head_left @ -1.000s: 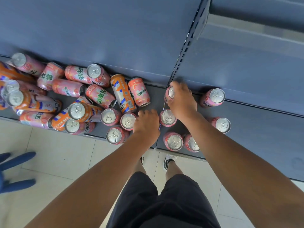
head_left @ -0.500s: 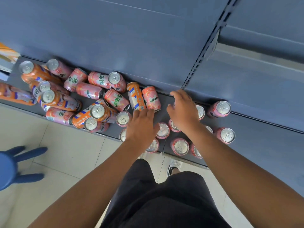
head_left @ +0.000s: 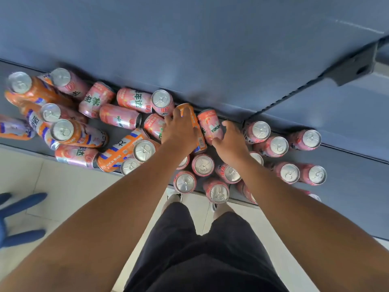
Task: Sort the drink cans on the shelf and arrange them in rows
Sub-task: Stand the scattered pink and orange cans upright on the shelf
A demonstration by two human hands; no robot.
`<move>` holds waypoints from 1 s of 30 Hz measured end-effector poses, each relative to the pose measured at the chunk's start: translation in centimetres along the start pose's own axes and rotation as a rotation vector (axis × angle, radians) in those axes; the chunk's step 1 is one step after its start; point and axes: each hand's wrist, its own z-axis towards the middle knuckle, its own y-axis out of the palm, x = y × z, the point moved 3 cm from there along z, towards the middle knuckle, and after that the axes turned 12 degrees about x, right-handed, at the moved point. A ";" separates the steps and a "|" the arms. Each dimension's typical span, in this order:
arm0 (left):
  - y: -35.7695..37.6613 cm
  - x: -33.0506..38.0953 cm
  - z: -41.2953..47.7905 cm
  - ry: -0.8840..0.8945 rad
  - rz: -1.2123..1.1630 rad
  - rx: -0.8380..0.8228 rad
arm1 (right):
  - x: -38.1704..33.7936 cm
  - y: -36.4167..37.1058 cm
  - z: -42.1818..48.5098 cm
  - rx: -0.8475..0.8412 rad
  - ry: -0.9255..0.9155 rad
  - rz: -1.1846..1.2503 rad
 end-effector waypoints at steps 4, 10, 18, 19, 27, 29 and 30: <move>2.1 -0.5 2.0 -0.066 0.002 -0.050 | 0.8 2.0 1.8 -0.060 0.070 -0.010; 4.4 -0.3 3.5 -0.181 0.005 -0.048 | 1.7 3.9 3.9 -0.124 0.148 0.070; 5.8 0.4 5.0 -0.279 -0.048 0.016 | 1.8 2.2 3.0 0.041 0.103 0.045; 5.9 0.6 5.1 -0.289 -0.045 0.014 | 1.6 1.7 2.6 0.086 0.086 0.052; 7.0 1.5 5.6 -0.377 -0.030 0.031 | 1.5 0.5 0.6 0.213 -0.122 -0.134; 6.9 1.7 5.6 -0.407 -0.041 0.066 | 1.5 0.3 0.6 0.232 -0.174 -0.153; 6.8 1.6 5.6 -0.418 -0.059 0.089 | 1.4 0.2 0.7 0.241 -0.202 -0.154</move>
